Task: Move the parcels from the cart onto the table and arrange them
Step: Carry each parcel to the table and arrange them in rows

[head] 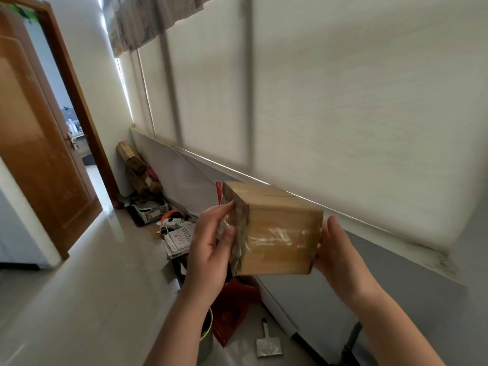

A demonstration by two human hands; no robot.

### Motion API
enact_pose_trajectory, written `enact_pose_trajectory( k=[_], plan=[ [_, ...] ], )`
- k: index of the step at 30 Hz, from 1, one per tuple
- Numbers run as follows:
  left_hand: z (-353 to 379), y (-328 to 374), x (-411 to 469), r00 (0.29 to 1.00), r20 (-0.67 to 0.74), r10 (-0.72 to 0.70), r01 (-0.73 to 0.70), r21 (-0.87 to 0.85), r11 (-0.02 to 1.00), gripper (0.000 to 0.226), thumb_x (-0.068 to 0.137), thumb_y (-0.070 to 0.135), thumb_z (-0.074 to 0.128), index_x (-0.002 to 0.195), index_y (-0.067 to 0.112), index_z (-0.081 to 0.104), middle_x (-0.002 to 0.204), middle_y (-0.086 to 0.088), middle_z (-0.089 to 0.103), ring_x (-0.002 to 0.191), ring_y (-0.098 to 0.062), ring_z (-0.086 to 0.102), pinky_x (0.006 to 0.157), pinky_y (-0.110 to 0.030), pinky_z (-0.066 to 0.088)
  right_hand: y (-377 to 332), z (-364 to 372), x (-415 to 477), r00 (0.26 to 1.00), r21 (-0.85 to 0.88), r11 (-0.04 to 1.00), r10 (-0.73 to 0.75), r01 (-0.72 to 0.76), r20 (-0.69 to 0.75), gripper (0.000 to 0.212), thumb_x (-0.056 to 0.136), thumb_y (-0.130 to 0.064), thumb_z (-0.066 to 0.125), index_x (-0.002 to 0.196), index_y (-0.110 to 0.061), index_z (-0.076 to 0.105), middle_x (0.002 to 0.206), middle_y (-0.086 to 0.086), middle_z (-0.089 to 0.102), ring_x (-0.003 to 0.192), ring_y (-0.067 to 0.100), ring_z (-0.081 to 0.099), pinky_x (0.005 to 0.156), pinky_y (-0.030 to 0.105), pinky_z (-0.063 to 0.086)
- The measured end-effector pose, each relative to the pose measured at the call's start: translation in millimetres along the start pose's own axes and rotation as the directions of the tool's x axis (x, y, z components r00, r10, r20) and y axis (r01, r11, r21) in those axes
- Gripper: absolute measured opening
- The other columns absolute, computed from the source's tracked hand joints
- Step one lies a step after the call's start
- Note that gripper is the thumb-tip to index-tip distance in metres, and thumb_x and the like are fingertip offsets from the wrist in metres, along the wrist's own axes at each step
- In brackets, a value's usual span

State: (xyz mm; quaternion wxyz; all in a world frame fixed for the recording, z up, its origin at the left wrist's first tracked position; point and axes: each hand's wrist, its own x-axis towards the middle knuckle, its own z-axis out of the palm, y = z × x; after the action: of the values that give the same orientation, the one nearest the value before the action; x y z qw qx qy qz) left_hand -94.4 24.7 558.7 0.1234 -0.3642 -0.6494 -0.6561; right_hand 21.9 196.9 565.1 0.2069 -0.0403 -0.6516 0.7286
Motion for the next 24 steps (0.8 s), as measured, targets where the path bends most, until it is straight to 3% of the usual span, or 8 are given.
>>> enact_pose_trajectory(
  k=[3,6,9,11,14,17,21,24],
  plan=[
    [-2,-8,1,0.994,0.079,0.079,-0.084,0.071,0.994,0.034,0.091,0.05,0.047,0.124,0.052,0.051,0.131,0.03,0.048,0.131,-0.003,0.039,0.104,-0.014,0.033,-3,-1,6,0.998,0.044,0.999,0.021,-0.018,-0.065,0.051,0.076,-0.069,0.045,0.098,-0.032,0.072,0.101,-0.001,0.072,0.09,0.015,0.066,0.076,0.033,0.048],
    [-7,-20,-6,0.983,0.172,-0.071,0.101,-0.174,0.979,0.034,0.091,0.036,0.053,0.124,0.037,0.058,0.132,0.01,0.056,0.127,-0.013,0.048,0.098,-0.028,0.045,-3,-1,8,0.991,-0.026,0.999,-0.035,0.032,-0.128,0.025,0.071,-0.053,0.064,0.069,-0.028,0.066,0.068,-0.014,0.059,0.064,0.004,0.056,0.066,0.029,0.041],
    [-14,-29,-10,0.94,0.174,-0.294,0.342,-0.457,0.821,0.048,0.086,0.048,0.052,0.13,0.027,0.052,0.128,-0.002,0.059,0.117,-0.021,0.057,0.081,-0.033,0.053,5,3,6,0.998,-0.155,0.986,-0.056,0.054,-0.009,0.022,0.076,-0.025,0.074,0.088,-0.013,0.06,0.109,-0.016,0.066,0.095,0.003,0.065,0.076,0.029,0.052],
    [-18,-35,-12,0.912,0.179,-0.37,0.404,-0.554,0.728,0.065,0.083,0.058,0.055,0.136,0.021,0.046,0.127,-0.006,0.06,0.114,-0.022,0.059,0.079,-0.031,0.053,8,13,1,0.996,-0.32,0.944,-0.07,0.084,0.056,0.029,0.078,-0.017,0.075,0.1,-0.015,0.057,0.132,-0.018,0.053,0.115,0.003,0.056,0.091,0.032,0.05],
    [-21,-44,-19,0.829,0.187,-0.528,0.506,-0.653,0.564,0.06,0.086,0.051,0.049,0.136,0.018,0.045,0.125,-0.014,0.061,0.113,-0.028,0.06,0.075,-0.035,0.055,9,31,-6,0.958,-0.722,0.629,-0.201,0.288,0.207,0.043,0.076,-0.032,0.07,0.114,-0.036,0.05,0.14,-0.032,0.032,0.125,-0.008,0.037,0.101,0.021,0.036],
    [-23,-54,-30,0.744,0.197,-0.638,0.554,-0.715,0.426,0.057,0.087,0.042,0.044,0.138,0.016,0.042,0.129,-0.022,0.056,0.118,-0.038,0.053,0.077,-0.044,0.051,15,45,-6,0.919,-0.81,0.433,-0.207,0.394,0.336,0.056,0.08,-0.04,0.063,0.133,-0.033,0.043,0.139,-0.032,0.02,0.131,-0.012,0.014,0.105,0.015,0.023],
    [-22,-54,-33,0.737,0.134,-0.662,0.531,-0.721,0.446,0.056,0.085,0.04,0.044,0.136,0.016,0.044,0.126,-0.021,0.058,0.116,-0.037,0.055,0.085,-0.049,0.049,23,44,-2,0.927,-0.821,0.431,-0.194,0.375,0.321,0.053,0.08,-0.037,0.064,0.13,-0.032,0.045,0.136,-0.033,0.023,0.122,-0.015,0.02,0.1,0.012,0.027],
    [-23,-43,-29,0.804,0.028,-0.594,0.461,-0.661,0.592,0.047,0.084,0.037,0.049,0.127,0.019,0.052,0.123,-0.012,0.062,0.116,-0.029,0.057,0.091,-0.043,0.05,33,34,3,0.946,-0.794,0.518,-0.22,0.319,0.237,0.042,0.077,-0.025,0.07,0.115,-0.03,0.052,0.14,-0.029,0.034,0.117,-0.014,0.036,0.095,0.014,0.033]
  ],
)
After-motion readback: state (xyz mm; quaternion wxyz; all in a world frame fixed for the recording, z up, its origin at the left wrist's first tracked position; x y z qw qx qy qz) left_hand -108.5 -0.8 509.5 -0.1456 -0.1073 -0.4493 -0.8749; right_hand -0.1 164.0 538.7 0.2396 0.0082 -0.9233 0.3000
